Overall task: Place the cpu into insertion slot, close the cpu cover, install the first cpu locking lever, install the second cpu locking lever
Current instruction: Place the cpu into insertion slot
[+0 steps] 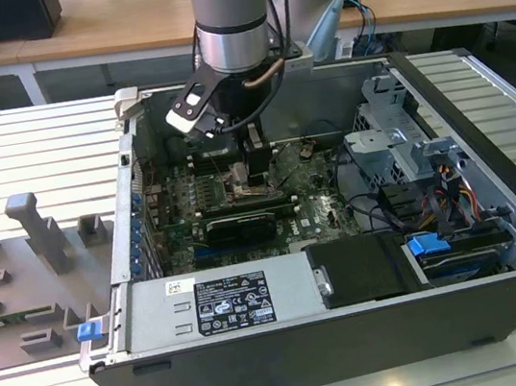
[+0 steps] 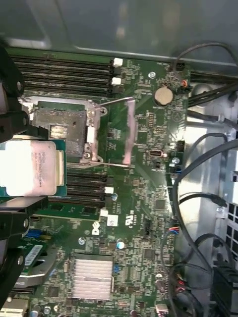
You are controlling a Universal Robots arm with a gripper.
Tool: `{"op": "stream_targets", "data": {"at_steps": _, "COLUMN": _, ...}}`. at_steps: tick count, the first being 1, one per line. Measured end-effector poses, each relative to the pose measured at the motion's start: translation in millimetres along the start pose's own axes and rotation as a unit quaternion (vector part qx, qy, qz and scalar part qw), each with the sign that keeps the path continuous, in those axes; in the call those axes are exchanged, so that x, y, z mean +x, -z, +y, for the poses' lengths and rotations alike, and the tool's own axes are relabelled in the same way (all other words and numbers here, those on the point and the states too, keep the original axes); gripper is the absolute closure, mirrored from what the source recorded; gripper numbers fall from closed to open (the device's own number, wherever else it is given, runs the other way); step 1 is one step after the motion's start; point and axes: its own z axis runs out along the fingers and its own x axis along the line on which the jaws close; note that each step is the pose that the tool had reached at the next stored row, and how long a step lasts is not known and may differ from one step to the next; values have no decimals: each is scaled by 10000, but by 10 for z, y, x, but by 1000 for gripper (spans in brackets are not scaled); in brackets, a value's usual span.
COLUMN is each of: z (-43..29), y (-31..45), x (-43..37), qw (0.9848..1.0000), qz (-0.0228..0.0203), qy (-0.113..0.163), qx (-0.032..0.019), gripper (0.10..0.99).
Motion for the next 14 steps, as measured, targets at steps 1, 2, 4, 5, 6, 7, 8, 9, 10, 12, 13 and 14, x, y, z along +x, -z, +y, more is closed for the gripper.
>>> {"op": "stream_targets", "data": {"at_steps": 1, "z": -9, "y": -6, "x": 1, "qw": 10000, "qz": 1, "qy": 0, "qx": -2, "gripper": 545}}
{"op": "stream_targets", "data": {"at_steps": 2, "z": -14, "y": -29, "x": 2, "qw": 10000, "qz": -1, "qy": -26, "qx": -4, "gripper": 545}}
{"op": "stream_targets", "data": {"at_steps": 4, "z": -21, "y": -99, "x": 9, "qw": 9997, "qz": -11, "qy": -234, "qx": -1, "gripper": 545}}
{"op": "stream_targets", "data": {"at_steps": 5, "z": -21, "y": -124, "x": 25, "qw": 9997, "qz": -12, "qy": -255, "qx": -1, "gripper": 545}}
{"op": "stream_targets", "data": {"at_steps": 6, "z": -20, "y": -138, "x": 49, "qw": 9997, "qz": -12, "qy": -257, "qx": -1, "gripper": 545}}
{"op": "stream_targets", "data": {"at_steps": 7, "z": -19, "y": -141, "x": 59, "qw": 9997, "qz": -12, "qy": -256, "qx": -1, "gripper": 545}}
{"op": "stream_targets", "data": {"at_steps": 8, "z": -18, "y": -143, "x": 70, "qw": 9997, "qz": -12, "qy": -257, "qx": -1, "gripper": 545}}
{"op": "stream_targets", "data": {"at_steps": 9, "z": -17, "y": -147, "x": 82, "qw": 9997, "qz": -11, "qy": -257, "qx": -1, "gripper": 545}}
{"op": "stream_targets", "data": {"at_steps": 10, "z": -16, "y": -150, "x": 90, "qw": 9997, "qz": -11, "qy": -256, "qx": -1, "gripper": 545}}
{"op": "stream_targets", "data": {"at_steps": 12, "z": -17, "y": -153, "x": 91, "qw": 9997, "qz": -12, "qy": -256, "qx": -1, "gripper": 545}}
{"op": "stream_targets", "data": {"at_steps": 13, "z": -17, "y": -154, "x": 91, "qw": 9997, "qz": -12, "qy": -257, "qx": -1, "gripper": 545}}
{"op": "stream_targets", "data": {"at_steps": 14, "z": -17, "y": -157, "x": 91, "qw": 9997, "qz": -12, "qy": -257, "qx": -1, "gripper": 545}}
